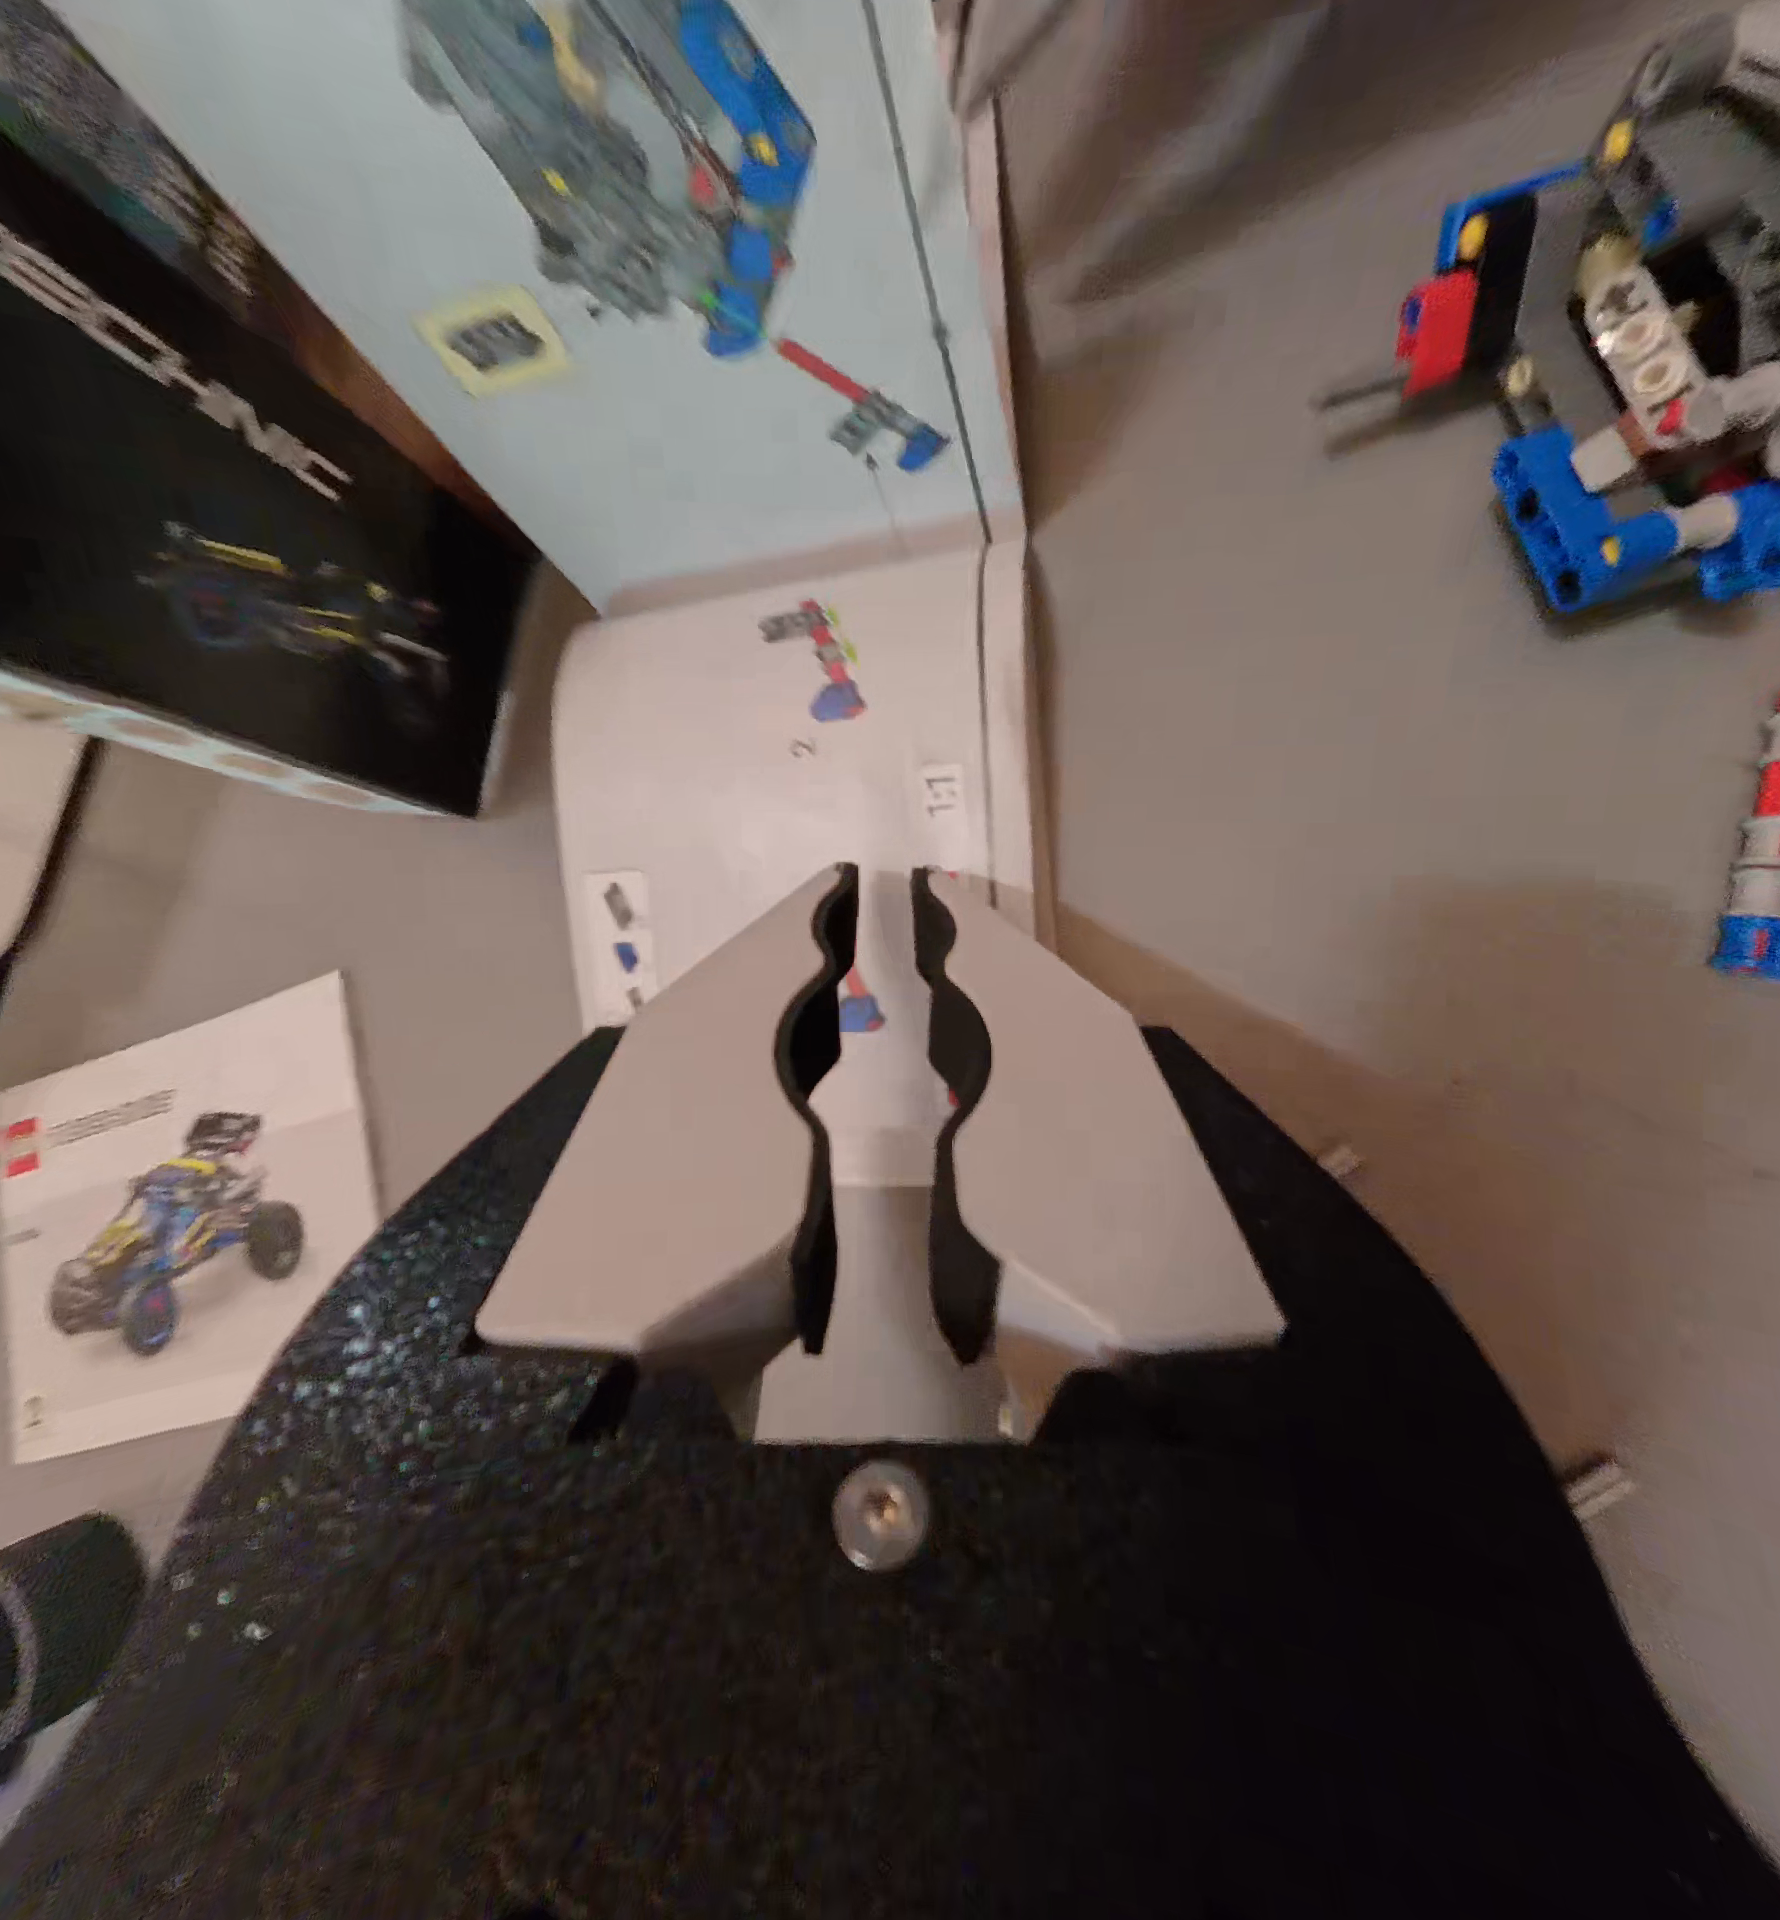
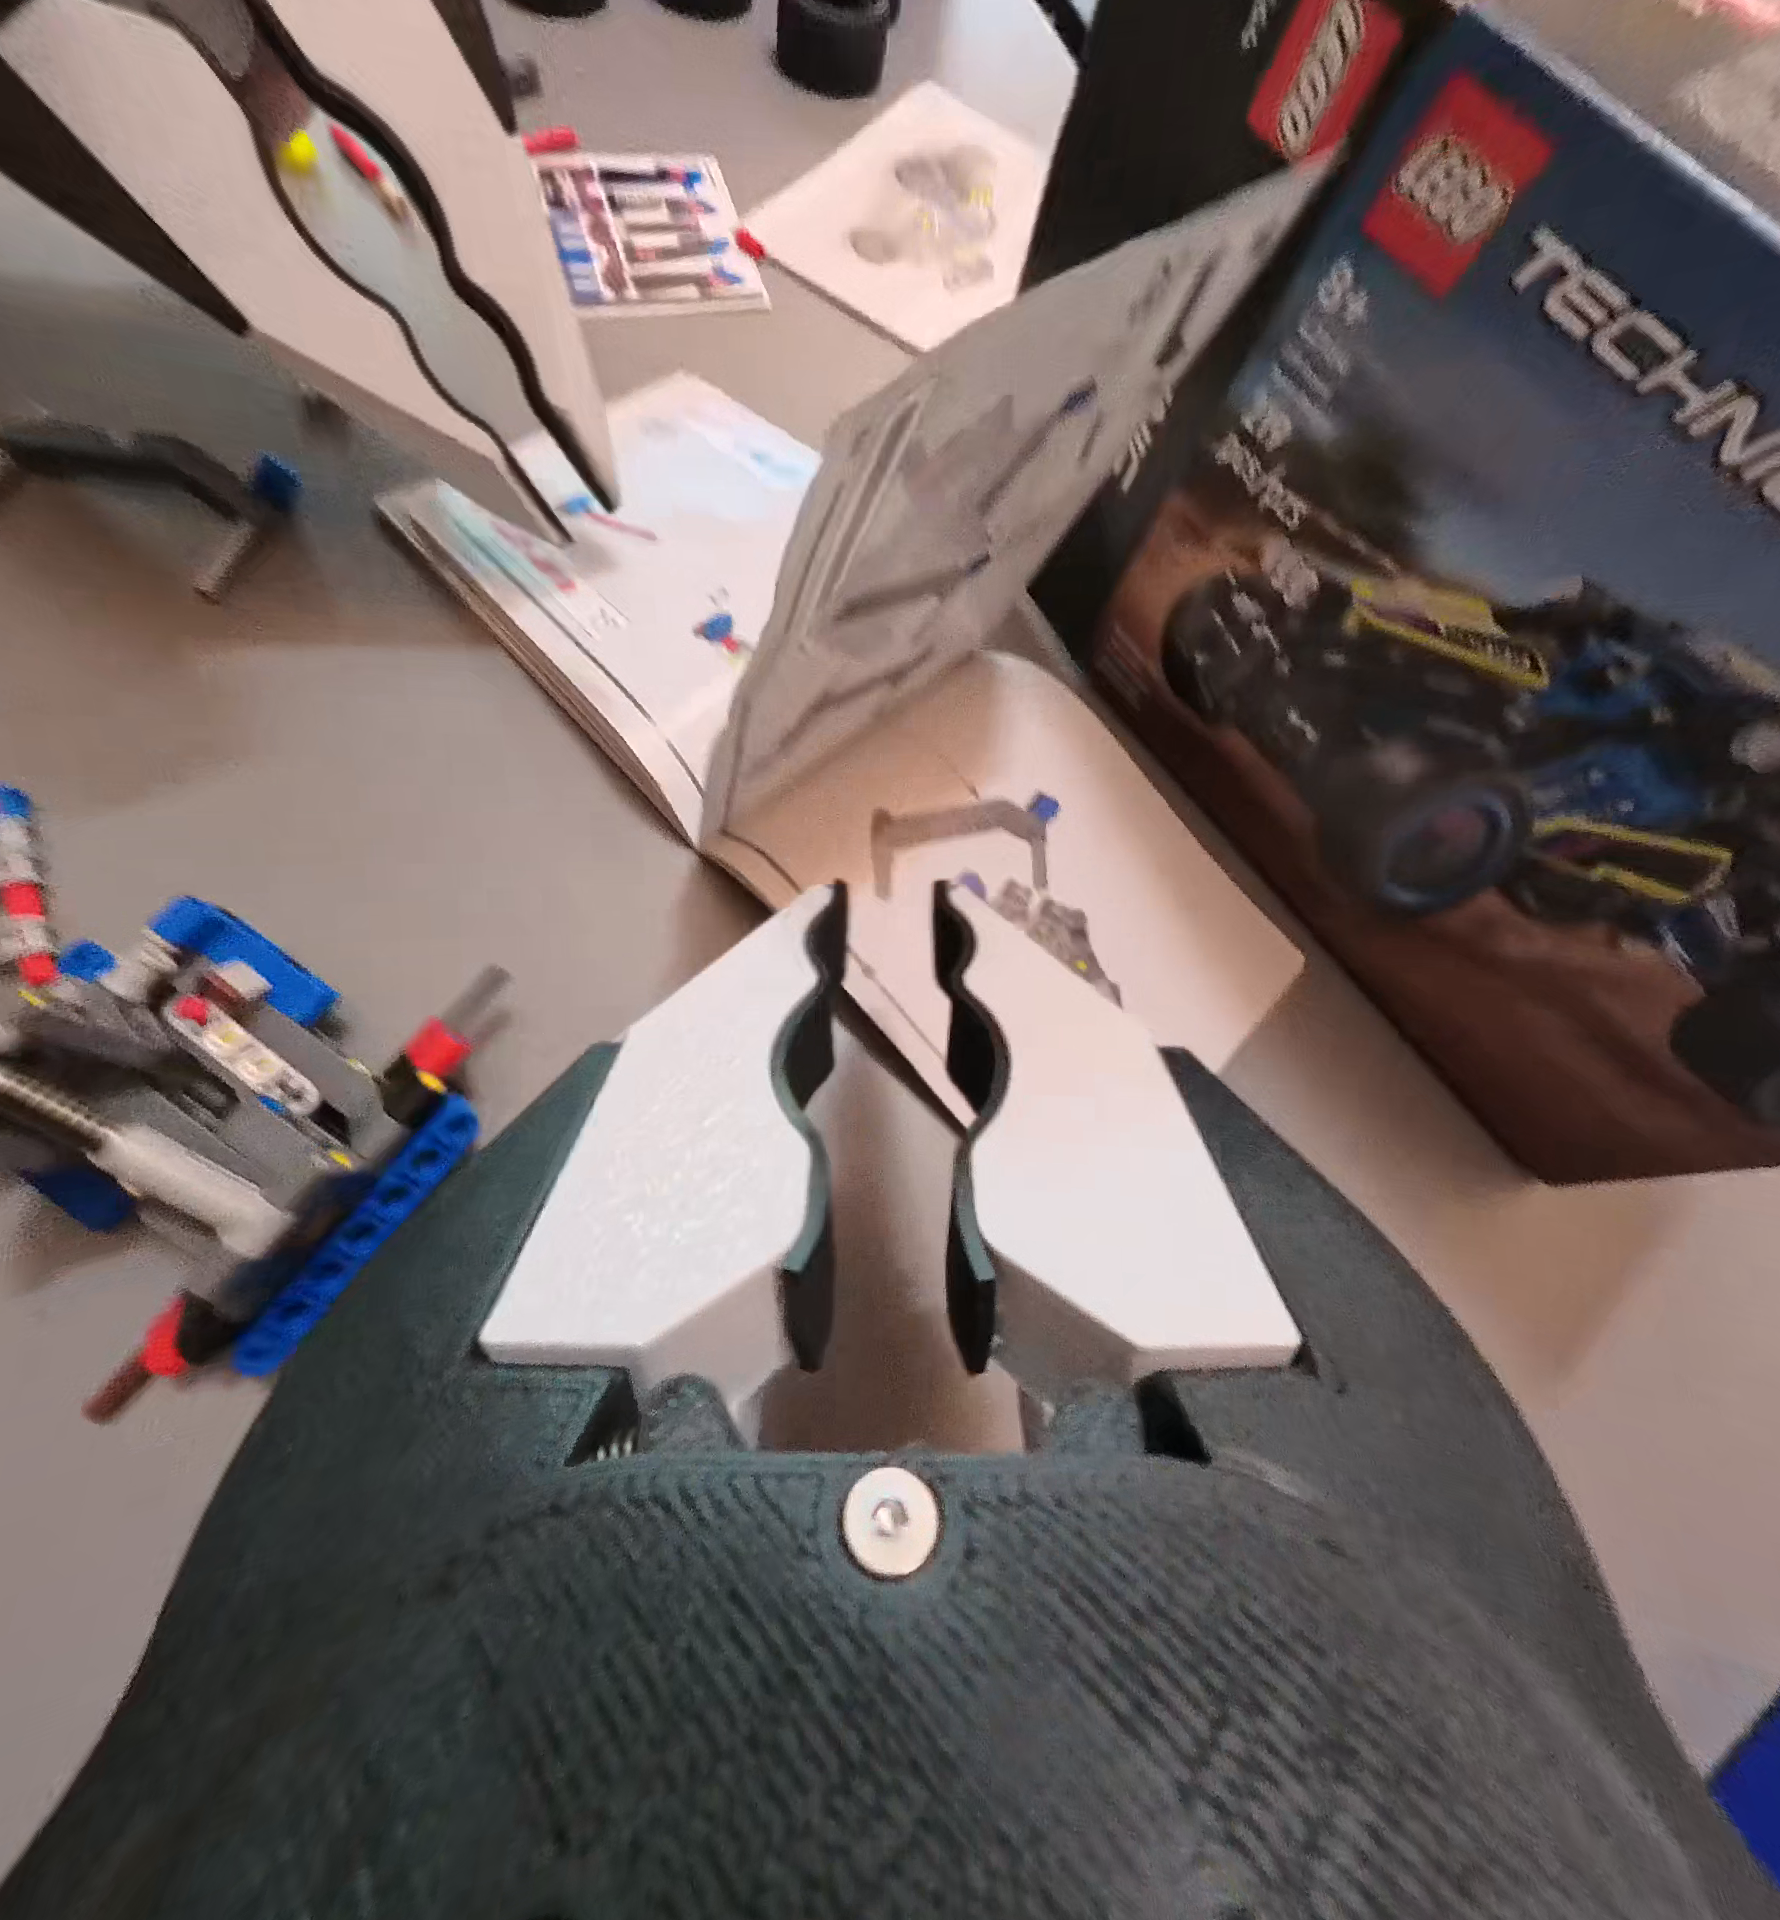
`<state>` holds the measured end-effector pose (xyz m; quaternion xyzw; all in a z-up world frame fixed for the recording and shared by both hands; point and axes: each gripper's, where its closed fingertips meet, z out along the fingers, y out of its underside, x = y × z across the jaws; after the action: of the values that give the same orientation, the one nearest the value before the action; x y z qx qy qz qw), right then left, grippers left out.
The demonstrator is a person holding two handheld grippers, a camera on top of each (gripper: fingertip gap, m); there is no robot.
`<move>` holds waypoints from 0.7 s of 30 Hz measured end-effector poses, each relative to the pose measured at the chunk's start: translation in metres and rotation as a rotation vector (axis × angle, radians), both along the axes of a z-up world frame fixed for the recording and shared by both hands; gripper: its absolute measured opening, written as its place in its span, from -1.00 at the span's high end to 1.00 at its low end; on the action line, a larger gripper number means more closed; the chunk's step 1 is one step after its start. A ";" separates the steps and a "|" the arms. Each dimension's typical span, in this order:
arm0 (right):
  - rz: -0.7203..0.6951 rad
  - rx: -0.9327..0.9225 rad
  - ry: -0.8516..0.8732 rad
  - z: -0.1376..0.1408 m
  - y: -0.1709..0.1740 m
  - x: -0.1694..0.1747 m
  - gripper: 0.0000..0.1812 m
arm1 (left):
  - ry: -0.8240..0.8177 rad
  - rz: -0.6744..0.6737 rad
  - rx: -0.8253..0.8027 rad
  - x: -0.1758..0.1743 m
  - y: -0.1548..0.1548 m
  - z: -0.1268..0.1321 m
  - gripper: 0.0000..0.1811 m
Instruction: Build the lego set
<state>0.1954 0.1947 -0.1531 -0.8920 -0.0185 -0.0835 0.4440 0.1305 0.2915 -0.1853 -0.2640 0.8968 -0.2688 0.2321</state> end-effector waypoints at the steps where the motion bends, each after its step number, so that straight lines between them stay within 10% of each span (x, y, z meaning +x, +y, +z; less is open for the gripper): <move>1: 0.010 -0.009 -0.012 -0.003 -0.005 0.003 0.95 | 0.016 0.001 0.011 -0.001 0.000 -0.005 0.94; 10: -0.021 -0.068 -0.382 -0.021 0.015 0.046 0.96 | 0.062 -0.029 0.003 -0.005 -0.004 -0.018 1.00; 21: 0.140 -0.186 -0.264 -0.048 -0.010 -0.011 1.00 | 0.130 -0.106 -0.032 -0.026 0.010 -0.019 1.00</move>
<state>0.1845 0.1843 -0.2007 -0.9070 -0.1464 -0.1664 0.3582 0.1046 0.3016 -0.2038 -0.2366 0.9183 -0.2772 0.1548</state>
